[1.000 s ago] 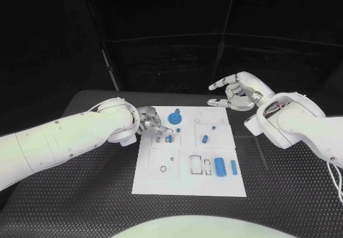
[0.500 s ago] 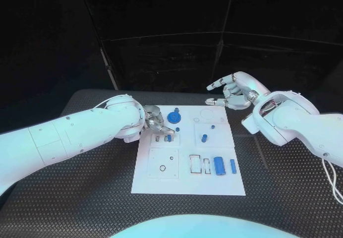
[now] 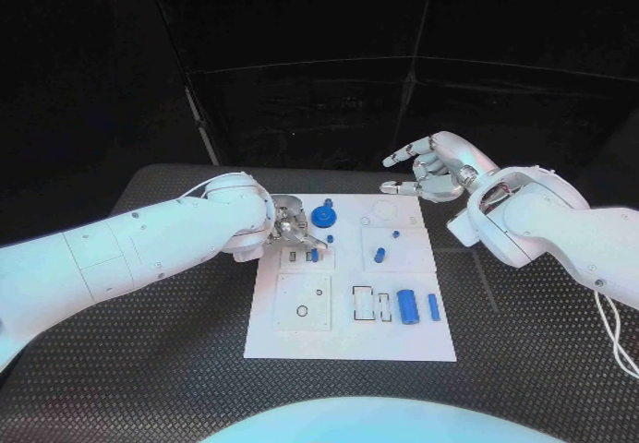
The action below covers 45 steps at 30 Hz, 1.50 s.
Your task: Assemble the parts on the task board
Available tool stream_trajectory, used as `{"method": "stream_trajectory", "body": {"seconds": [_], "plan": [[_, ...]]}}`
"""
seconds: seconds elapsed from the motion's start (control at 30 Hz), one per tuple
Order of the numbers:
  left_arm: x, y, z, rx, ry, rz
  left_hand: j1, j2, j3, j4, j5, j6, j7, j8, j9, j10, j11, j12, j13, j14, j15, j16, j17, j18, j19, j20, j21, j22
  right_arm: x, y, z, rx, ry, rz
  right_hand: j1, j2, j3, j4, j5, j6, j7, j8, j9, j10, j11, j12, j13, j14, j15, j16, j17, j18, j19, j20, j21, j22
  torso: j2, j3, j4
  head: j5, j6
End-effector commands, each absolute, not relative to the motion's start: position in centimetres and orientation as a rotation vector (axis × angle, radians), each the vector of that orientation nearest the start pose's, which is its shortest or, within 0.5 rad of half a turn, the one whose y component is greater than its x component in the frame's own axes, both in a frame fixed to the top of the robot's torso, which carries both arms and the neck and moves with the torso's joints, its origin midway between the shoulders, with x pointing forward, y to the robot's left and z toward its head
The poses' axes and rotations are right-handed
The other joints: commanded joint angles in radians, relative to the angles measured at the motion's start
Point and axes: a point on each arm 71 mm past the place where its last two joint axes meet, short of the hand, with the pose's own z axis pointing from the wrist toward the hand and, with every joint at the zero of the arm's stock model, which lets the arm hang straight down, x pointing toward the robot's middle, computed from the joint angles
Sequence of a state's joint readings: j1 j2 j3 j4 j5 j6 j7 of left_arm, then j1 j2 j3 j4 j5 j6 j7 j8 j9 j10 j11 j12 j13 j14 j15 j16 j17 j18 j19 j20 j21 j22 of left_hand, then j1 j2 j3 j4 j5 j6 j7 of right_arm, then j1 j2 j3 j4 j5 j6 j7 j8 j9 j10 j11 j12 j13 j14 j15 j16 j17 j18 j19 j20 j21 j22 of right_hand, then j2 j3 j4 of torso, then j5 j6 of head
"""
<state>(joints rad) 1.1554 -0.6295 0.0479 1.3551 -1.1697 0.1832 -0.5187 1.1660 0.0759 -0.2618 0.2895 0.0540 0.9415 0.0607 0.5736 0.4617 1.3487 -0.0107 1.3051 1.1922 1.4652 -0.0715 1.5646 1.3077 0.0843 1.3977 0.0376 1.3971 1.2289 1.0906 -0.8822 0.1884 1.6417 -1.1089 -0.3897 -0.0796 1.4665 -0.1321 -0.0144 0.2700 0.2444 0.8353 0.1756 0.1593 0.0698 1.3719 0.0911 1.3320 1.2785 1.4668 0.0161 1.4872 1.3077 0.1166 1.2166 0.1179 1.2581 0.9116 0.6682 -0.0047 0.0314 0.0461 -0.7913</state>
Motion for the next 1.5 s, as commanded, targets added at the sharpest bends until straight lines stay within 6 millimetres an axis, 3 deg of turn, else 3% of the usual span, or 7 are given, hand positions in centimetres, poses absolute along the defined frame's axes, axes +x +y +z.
{"method": "stream_trajectory", "body": {"seconds": [0.03,1.07,1.23,1.5], "plan": [[50.35,15.16,-22.9,-0.063,2.332,-0.426,0.012,0.001,0.006,-0.003,0.0,-0.005,0.002,0.003,0.002,-0.005,0.003,-0.005,0.001,0.106,0.003,0.006,0.263,-0.016,0.0,0.006,0.007,0.002,47.67,-19.53,-13.91,0.272,1.57,0.959,-0.008,0.0,-0.008,0.0,0.005,-0.005,0.0,0.006,-0.001,-0.003,-0.004,-0.003,0.001,0.059,-0.006,-0.004,0.069,0.008,-0.006,0.0,-0.004,-0.001,0.0,-0.0003,0.0012,-0.001,-0.002],[50.69,14.57,-23.27,-0.037,2.364,-0.42,0.053,0.013,0.018,-0.009,0.001,-0.006,0.001,0.01,0.019,-0.014,0.002,-0.016,-0.012,0.106,0.004,0.006,0.263,-0.016,-0.002,0.008,0.007,0.003,47.9,-19.22,-14.09,0.273,1.577,0.96,-0.01,0.004,-0.01,0.002,0.007,-0.003,0.0,0.008,0.0,-0.001,-0.004,-0.002,0.002,0.059,-0.006,-0.005,0.068,0.009,-0.009,0.0,-0.007,-0.007,0.0,-0.0005,0.0006,0.0,-0.014],[50.68,14.46,-23.26,-0.037,2.363,-0.423,0.075,0.024,0.029,-0.013,0.002,-0.007,0.001,0.012,0.026,-0.013,0.002,-0.016,-0.011,0.106,0.004,0.006,0.263,-0.016,-0.003,0.008,0.007,0.003,47.95,-19.15,-14.12,0.273,1.577,0.961,-0.01,0.004,-0.01,0.002,0.007,-0.003,0.0,0.008,0.0,-0.001,-0.004,-0.002,0.002,0.059,-0.006,-0.005,0.068,0.009,-0.009,0.0,-0.007,-0.007,0.0,-0.0007,0.0002,0.0,-0.015],[50.65,14.34,-23.29,-0.056,2.371,-0.44,0.161,0.069,0.094,-0.049,0.001,-0.017,-0.002,0.011,0.04,-0.015,-0.001,-0.021,-0.015,0.106,0.002,0.006,0.263,-0.015,-0.006,0.007,0.007,0.004,48.05,-19.11,-14.19,0.274,1.58,0.96,-0.009,0.008,-0.011,0.002,0.01,-0.002,-0.001,0.01,0.0,0.0,-0.005,-0.001,0.002,0.059,-0.007,-0.006,0.067,0.009,-0.009,-0.001,-0.008,-0.008,0.0,-0.0009,0.0007,-0.001,-0.017]]}}
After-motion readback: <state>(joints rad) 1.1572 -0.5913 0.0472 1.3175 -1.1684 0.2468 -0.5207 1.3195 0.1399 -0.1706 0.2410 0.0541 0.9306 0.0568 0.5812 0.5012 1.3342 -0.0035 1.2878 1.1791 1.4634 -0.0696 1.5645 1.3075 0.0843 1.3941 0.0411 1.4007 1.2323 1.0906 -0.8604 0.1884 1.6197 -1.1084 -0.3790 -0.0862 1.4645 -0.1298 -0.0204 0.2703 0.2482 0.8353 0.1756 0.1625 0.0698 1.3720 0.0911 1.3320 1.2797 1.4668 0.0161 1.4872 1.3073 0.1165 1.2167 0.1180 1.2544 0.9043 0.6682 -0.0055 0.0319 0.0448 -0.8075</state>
